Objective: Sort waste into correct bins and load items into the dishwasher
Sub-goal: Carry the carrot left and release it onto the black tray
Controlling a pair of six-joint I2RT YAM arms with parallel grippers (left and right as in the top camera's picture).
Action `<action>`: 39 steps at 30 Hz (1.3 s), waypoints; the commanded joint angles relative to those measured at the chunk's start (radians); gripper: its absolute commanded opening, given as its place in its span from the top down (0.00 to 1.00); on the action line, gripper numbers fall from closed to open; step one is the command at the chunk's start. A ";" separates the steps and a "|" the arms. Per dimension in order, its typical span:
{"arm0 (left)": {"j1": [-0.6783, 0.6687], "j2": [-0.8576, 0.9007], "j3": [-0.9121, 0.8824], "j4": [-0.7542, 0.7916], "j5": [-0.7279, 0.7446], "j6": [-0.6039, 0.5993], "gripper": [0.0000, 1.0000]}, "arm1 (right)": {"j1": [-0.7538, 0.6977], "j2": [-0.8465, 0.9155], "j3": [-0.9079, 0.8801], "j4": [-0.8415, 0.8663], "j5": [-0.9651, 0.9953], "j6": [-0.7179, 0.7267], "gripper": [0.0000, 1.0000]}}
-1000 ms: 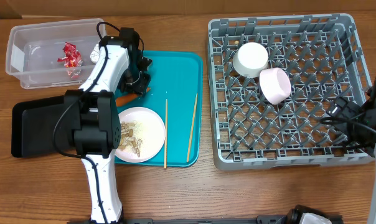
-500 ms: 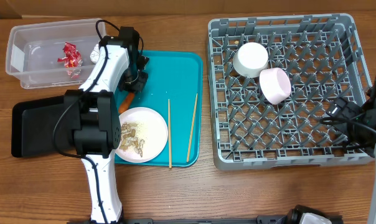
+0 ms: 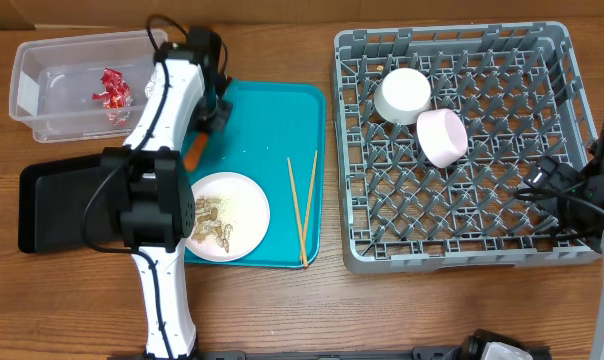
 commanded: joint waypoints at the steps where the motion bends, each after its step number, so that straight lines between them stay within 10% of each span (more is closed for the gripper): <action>1: -0.004 -0.001 0.159 -0.079 -0.030 -0.085 0.96 | -0.005 -0.012 0.018 0.002 0.003 -0.003 0.00; 11: -0.004 -0.007 0.276 -0.449 -0.032 -0.290 0.96 | -0.005 -0.012 0.018 0.000 0.003 -0.003 0.00; 24: 0.019 -0.441 -0.011 -0.462 -0.055 -0.399 0.96 | -0.005 -0.012 0.018 -0.008 0.003 -0.003 0.00; 39: 0.386 -0.544 -0.518 0.053 0.036 -0.439 0.96 | -0.005 -0.012 0.018 -0.005 0.002 -0.003 0.00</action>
